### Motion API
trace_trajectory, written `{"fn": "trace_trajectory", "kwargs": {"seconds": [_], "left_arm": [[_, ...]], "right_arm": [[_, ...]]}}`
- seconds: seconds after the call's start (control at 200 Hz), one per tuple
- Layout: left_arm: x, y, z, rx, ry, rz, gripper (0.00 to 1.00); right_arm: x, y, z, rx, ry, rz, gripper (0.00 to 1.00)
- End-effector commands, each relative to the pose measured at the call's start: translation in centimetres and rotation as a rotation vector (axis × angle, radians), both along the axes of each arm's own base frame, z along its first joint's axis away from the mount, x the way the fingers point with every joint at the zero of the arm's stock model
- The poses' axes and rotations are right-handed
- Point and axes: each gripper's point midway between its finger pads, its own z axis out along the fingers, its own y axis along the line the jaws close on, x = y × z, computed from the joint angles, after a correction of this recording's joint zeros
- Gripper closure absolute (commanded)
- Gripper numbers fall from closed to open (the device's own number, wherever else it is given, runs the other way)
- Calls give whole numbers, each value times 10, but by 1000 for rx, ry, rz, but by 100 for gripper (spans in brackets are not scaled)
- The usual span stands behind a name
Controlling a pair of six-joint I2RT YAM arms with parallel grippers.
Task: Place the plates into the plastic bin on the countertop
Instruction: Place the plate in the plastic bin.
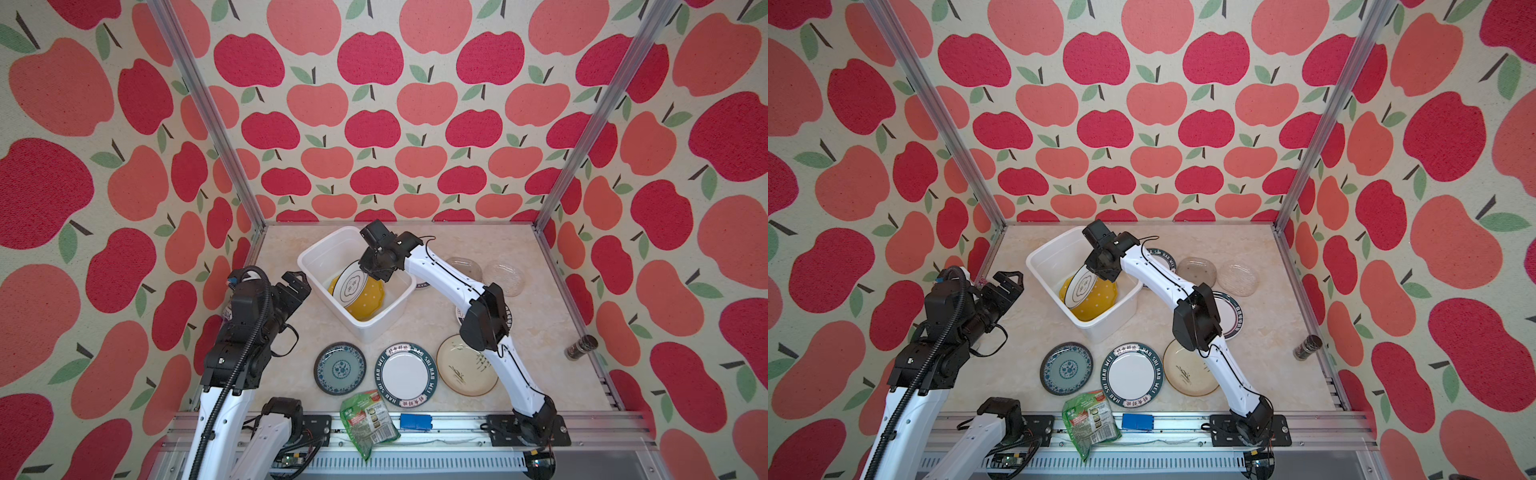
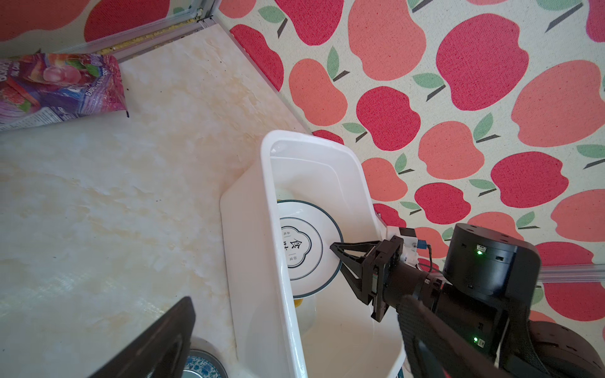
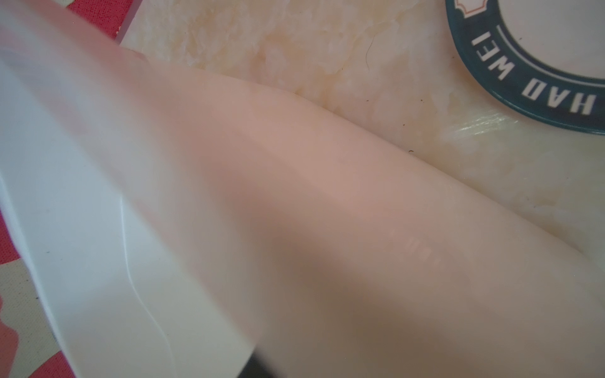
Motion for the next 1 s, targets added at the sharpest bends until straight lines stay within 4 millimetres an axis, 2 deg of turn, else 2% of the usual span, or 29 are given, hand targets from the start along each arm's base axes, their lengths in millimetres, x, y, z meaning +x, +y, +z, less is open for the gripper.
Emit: {"fn": "trace_trajectory", "kwargs": {"seconds": [0.0,0.195,0.305,0.395,0.5,0.82,0.996], "left_arm": [[-1,3,0,3,-16,10,1],[-6,5,-9,-15,-9,25,1],[-8,6,-13,-25,-11,40,1],[-8,6,-15,-34,-15,45,1],[-6,6,-21,-42,-15,49,1],[-3,9,-23,-43,-29,66,1],[-3,9,-25,-40,-24,68,1]], "right_arm": [[1,-2,-2,-4,20,0,79],[-10,-11,-16,-43,87,4,78],[-11,-19,-11,-65,79,7,78],[-8,-24,-6,-73,69,5,78],[-4,-29,-10,-81,77,-5,78],[10,-32,-19,-59,97,-22,78],[18,-32,-13,-23,99,-31,78]]}}
